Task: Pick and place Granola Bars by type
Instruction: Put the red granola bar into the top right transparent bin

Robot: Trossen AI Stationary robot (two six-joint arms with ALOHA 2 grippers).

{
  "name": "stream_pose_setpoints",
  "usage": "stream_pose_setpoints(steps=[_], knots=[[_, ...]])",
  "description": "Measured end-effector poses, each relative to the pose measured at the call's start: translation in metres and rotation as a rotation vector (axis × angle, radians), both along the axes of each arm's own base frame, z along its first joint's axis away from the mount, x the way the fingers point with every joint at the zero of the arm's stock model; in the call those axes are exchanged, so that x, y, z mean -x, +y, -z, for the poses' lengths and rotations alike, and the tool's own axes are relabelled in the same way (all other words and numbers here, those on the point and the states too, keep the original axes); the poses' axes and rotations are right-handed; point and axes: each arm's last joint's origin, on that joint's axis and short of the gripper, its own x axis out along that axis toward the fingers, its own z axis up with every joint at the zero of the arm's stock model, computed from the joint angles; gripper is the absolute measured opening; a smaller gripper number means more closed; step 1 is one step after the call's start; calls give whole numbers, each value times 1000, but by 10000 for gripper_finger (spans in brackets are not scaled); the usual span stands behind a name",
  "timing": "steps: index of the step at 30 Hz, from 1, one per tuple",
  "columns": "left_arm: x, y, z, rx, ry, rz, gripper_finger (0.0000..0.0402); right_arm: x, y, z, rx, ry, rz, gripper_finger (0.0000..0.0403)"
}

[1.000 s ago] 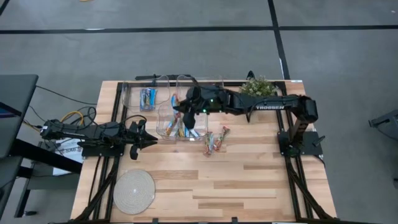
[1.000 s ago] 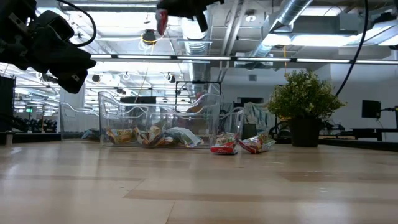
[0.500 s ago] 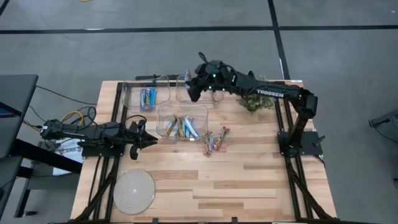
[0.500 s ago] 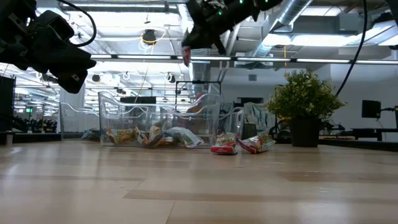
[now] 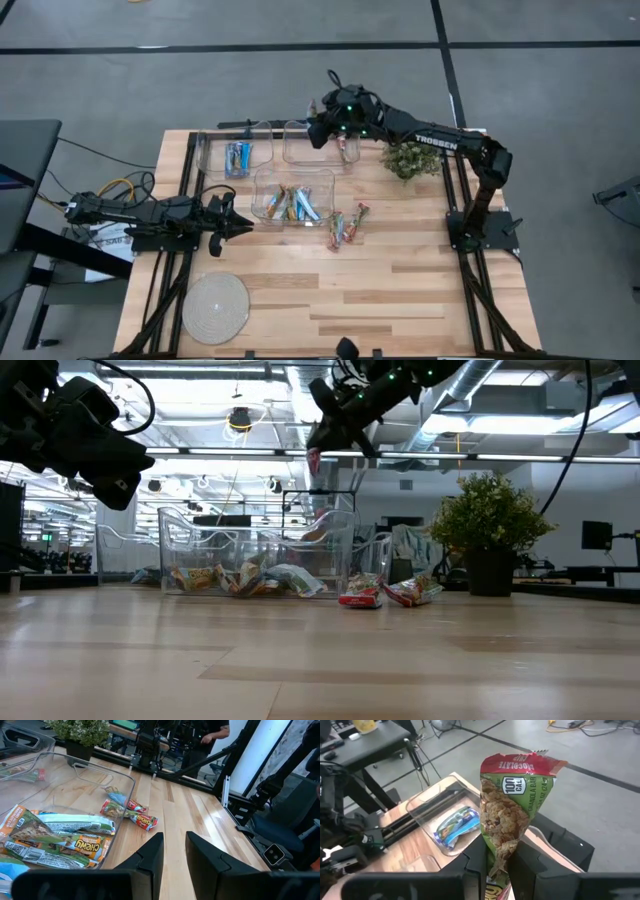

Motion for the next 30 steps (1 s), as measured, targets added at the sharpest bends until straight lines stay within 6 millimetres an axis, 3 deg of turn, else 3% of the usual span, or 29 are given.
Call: stream_pose_setpoints(steps=[17,30], knots=[[0,0,0,0,0,0,73,27,-24,28,-73,299,180,54],[0,0,0,0,0,0,73,30,-34,54,-180,409,214,54]])
